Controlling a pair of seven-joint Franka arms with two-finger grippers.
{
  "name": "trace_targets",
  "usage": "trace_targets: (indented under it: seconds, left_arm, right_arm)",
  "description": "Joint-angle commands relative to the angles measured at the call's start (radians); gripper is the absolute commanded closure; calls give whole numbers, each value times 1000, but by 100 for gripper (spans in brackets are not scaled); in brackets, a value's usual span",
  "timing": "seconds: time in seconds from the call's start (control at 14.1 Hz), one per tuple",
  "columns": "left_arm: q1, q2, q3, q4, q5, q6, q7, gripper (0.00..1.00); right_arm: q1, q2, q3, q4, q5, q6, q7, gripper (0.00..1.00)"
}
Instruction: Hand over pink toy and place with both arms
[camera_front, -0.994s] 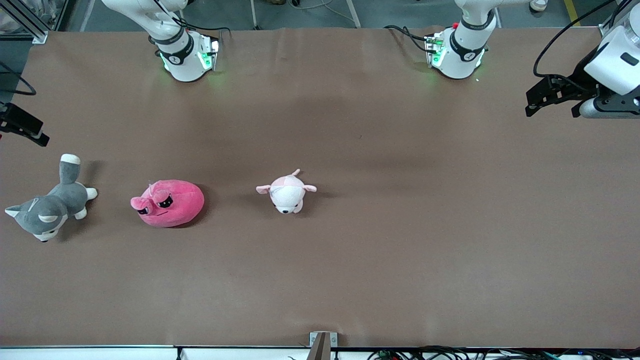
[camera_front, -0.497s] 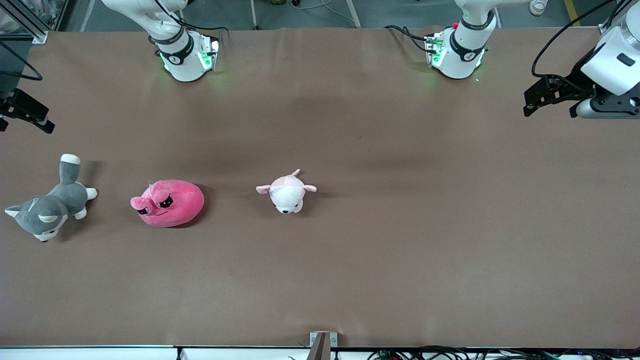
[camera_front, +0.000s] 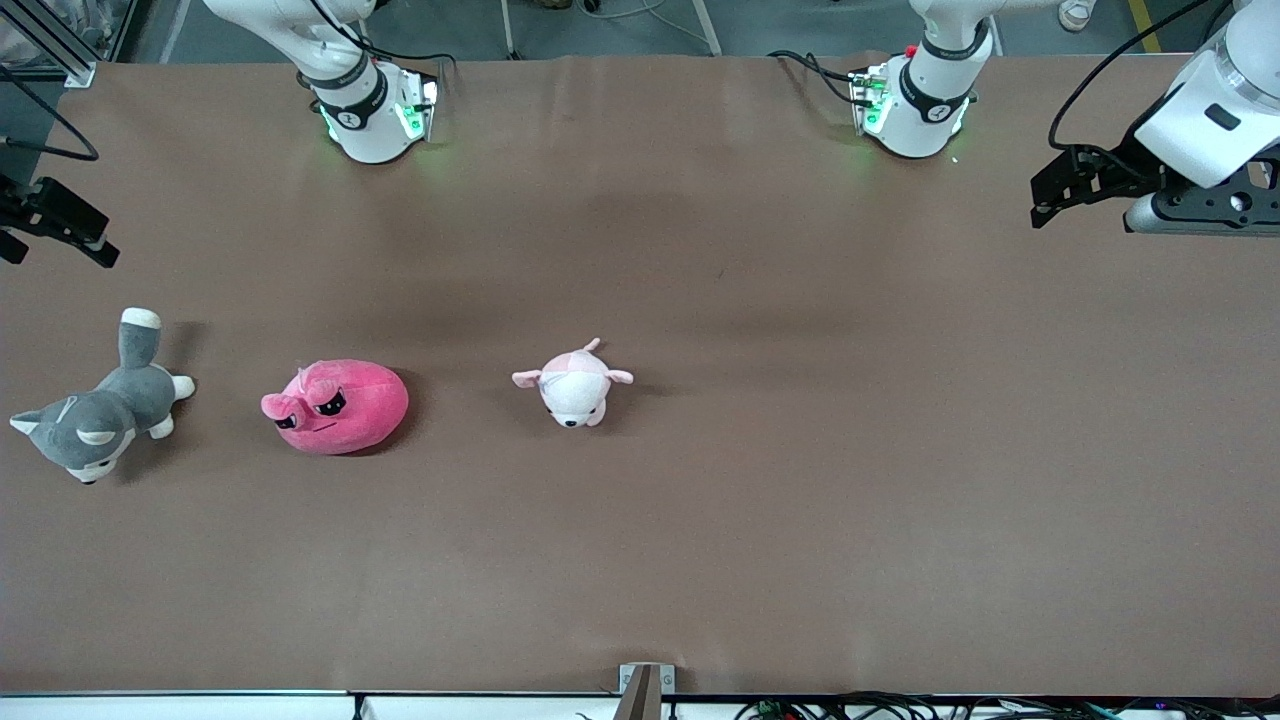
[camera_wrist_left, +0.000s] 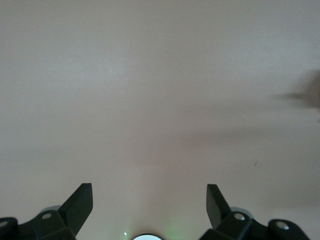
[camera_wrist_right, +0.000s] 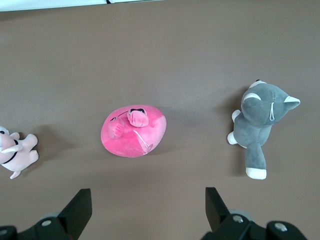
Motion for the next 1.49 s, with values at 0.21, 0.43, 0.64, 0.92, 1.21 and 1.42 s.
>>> trace_targets:
  seconds: [0.21,0.43,0.64,0.92,1.21,1.42]
  left_arm:
    - [13,6,-2,39,-4,-11,3,0]
    - [13,10,-1,51,0,-11,-1,0]
    - [13,13,-1,50,1,-12,-1,0]
    - [13,13,-1,51,1,-14,1,0]
    - [13,13,-1,51,3,-14,2,0]
    - [13,13,-2,51,13,-14,2,0]
  right_arm:
    - [12,-36,-4,-22,-21,13,5,0]
    - [12,-36,-4,-22,-20,12,5,0]
    - [24,-33,-3,-22,-20,9,3,0]
    - [35,-33,-4,-21,-21,-7,3,0]
    - [32,-33,-4,-15,-20,-8,3,0]
    - [30,-31,-6,-13,-20,-8,5,0]
